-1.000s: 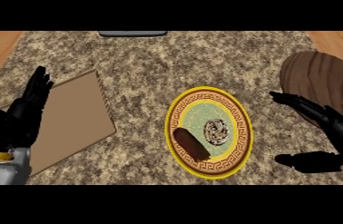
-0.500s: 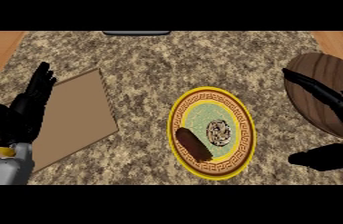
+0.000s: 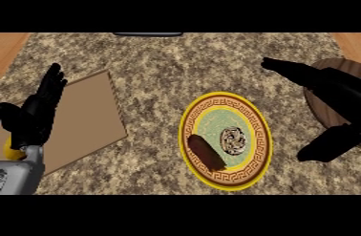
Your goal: Pick the cupcake from the plate and place it in the bowl
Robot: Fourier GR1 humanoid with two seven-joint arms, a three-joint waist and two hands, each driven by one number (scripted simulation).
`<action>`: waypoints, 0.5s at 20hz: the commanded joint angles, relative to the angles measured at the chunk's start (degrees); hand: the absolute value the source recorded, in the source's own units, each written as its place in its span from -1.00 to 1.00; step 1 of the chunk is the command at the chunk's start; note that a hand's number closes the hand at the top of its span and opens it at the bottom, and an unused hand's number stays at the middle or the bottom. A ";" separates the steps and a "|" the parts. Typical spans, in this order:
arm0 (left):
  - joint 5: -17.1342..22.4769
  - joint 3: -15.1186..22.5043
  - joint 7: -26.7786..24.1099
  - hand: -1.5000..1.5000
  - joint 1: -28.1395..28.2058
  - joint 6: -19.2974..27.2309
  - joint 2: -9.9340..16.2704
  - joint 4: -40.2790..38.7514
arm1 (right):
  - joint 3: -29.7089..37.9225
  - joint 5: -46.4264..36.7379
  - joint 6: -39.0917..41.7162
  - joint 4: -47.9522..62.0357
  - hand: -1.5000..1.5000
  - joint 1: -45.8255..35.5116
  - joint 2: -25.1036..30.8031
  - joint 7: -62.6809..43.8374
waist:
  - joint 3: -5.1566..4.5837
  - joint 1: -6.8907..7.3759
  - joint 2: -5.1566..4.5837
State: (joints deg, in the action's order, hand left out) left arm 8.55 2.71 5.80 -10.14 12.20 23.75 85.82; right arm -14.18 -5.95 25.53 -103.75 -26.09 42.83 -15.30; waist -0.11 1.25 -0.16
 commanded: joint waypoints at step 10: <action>-2.85 -0.27 -1.95 0.00 1.61 0.23 -2.58 1.00 | -14.03 -8.79 13.40 15.97 -1.00 -9.34 -11.09 -4.08 | 0.11 -0.29 0.01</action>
State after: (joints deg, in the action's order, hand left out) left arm 7.30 1.53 4.72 -9.75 11.31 22.82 85.48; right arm -24.44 -11.11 36.82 -92.20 -35.29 34.50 -20.85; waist -0.05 0.98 -0.13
